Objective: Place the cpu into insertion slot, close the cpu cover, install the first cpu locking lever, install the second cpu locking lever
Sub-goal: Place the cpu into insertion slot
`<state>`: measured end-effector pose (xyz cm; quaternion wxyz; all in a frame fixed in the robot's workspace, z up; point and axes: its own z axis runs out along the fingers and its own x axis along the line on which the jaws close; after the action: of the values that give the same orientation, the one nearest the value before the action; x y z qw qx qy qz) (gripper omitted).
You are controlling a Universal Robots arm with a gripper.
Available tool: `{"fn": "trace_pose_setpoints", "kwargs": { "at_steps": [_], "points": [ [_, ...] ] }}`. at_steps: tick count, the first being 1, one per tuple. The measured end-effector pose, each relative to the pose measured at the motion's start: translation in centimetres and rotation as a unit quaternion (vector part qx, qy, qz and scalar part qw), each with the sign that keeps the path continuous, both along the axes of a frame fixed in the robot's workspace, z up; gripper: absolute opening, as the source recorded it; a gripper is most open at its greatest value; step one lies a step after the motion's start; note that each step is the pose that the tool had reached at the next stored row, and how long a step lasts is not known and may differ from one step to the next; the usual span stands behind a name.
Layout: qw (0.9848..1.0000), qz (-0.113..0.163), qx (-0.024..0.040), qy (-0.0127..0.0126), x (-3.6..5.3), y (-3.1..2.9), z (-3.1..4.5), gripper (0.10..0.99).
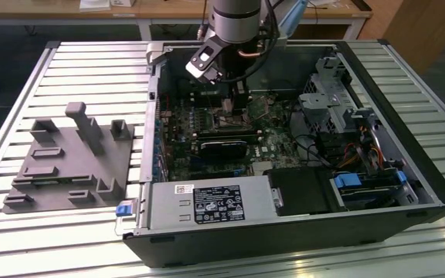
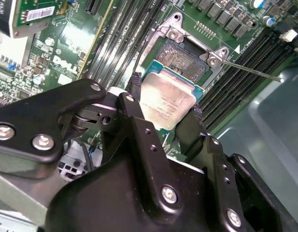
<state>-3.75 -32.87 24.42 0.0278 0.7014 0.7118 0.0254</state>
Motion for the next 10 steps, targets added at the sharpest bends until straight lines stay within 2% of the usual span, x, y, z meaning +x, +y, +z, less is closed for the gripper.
{"fn": "trace_pose_setpoints", "kwargs": {
  "at_steps": [6, 10],
  "points": [
    [1.0, 0.003, 0.0, 0.0, 0.0, 0.08, -0.98, 0.537],
    [0.9999, 0.014, 0.0, 0.0, 0.0, 0.12, -1.26, 0.537]
  ]
}}
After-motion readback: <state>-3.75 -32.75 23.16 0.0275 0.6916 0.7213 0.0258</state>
